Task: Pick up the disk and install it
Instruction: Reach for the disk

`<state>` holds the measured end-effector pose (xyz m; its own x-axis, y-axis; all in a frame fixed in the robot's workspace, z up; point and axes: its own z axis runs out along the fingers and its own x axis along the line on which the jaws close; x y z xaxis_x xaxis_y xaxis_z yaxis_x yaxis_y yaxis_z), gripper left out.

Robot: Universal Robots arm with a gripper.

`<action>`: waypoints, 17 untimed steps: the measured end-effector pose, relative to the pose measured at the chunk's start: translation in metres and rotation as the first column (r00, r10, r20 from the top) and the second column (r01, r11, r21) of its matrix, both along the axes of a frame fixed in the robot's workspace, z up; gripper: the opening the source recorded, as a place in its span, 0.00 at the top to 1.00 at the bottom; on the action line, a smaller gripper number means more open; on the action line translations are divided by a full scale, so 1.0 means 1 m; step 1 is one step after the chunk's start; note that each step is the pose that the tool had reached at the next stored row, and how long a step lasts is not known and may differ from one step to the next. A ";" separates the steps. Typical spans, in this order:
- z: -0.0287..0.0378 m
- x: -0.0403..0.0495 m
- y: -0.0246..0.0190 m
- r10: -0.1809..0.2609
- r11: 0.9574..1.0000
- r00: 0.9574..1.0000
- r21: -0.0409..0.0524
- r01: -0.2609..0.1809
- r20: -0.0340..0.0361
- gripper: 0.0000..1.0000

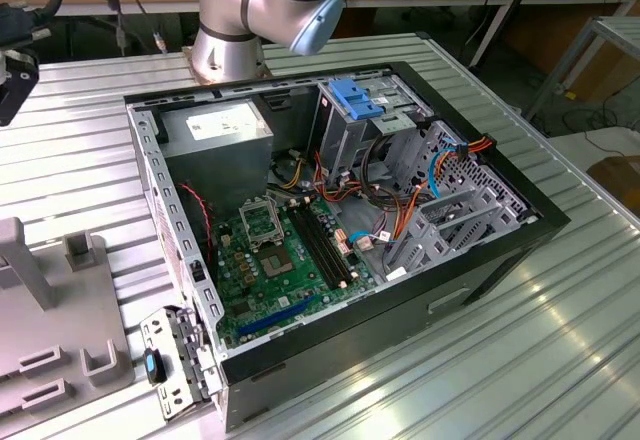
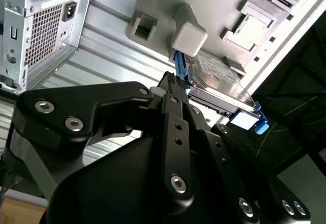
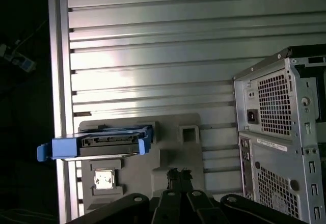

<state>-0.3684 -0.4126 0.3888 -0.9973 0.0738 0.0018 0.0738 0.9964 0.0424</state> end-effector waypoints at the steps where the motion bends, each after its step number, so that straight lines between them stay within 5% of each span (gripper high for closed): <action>1: -0.0002 -0.0069 0.0010 0.000 1.000 1.000 0.000 0.000 -0.002 0.89; 4: -0.0008 -0.0242 0.0102 0.000 1.000 1.000 0.000 0.000 -0.004 0.89; 9: -0.0026 -0.0507 0.0135 0.000 1.000 1.000 0.000 0.000 -0.009 0.89; 11: -0.0038 -0.0737 0.0147 0.000 1.000 1.000 0.000 0.000 -0.014 0.89; 17: -0.0053 -0.0984 0.0155 0.000 1.000 1.000 0.000 0.000 -0.022 0.89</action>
<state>-0.4668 -0.3970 0.3835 -0.9970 0.0735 0.0234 0.0744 0.9964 0.0408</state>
